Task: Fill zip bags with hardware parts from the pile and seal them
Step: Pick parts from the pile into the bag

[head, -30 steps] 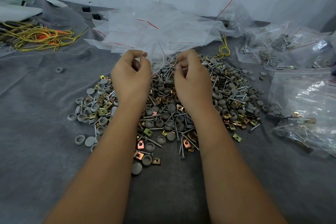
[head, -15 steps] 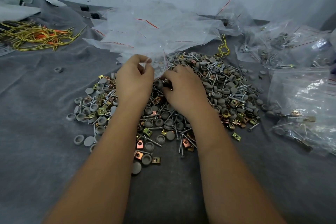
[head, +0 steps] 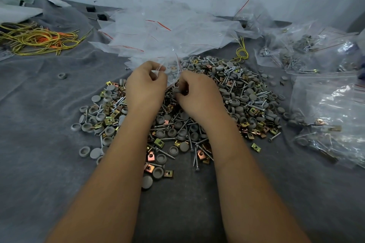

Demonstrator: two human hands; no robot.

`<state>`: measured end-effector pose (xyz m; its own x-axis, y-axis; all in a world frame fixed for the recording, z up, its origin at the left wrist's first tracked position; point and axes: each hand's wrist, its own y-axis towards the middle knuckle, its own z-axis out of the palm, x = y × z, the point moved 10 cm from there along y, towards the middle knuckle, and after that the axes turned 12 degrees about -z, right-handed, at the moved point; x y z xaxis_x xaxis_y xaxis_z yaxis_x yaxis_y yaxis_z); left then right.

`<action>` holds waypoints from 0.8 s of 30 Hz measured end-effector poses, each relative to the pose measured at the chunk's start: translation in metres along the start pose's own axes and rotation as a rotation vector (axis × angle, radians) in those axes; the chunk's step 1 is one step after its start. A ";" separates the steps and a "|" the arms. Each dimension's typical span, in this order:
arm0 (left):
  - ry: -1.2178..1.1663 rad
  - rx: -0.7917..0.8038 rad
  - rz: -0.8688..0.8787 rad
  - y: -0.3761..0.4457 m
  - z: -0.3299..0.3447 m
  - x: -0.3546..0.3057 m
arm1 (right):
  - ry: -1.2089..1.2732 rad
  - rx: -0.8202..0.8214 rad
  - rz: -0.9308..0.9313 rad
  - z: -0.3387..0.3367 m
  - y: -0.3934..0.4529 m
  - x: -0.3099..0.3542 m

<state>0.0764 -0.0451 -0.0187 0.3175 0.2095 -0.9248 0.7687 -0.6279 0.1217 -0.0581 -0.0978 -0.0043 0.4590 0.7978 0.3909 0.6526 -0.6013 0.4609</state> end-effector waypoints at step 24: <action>0.065 0.057 0.140 -0.009 0.010 -0.014 | 0.064 -0.383 -0.011 -0.032 -0.002 -0.006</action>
<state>0.0598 -0.0498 -0.0107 0.4556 0.1639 -0.8750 0.6822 -0.6957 0.2249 -0.0816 -0.1025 0.0178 0.4069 0.8074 0.4272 0.3796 -0.5749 0.7249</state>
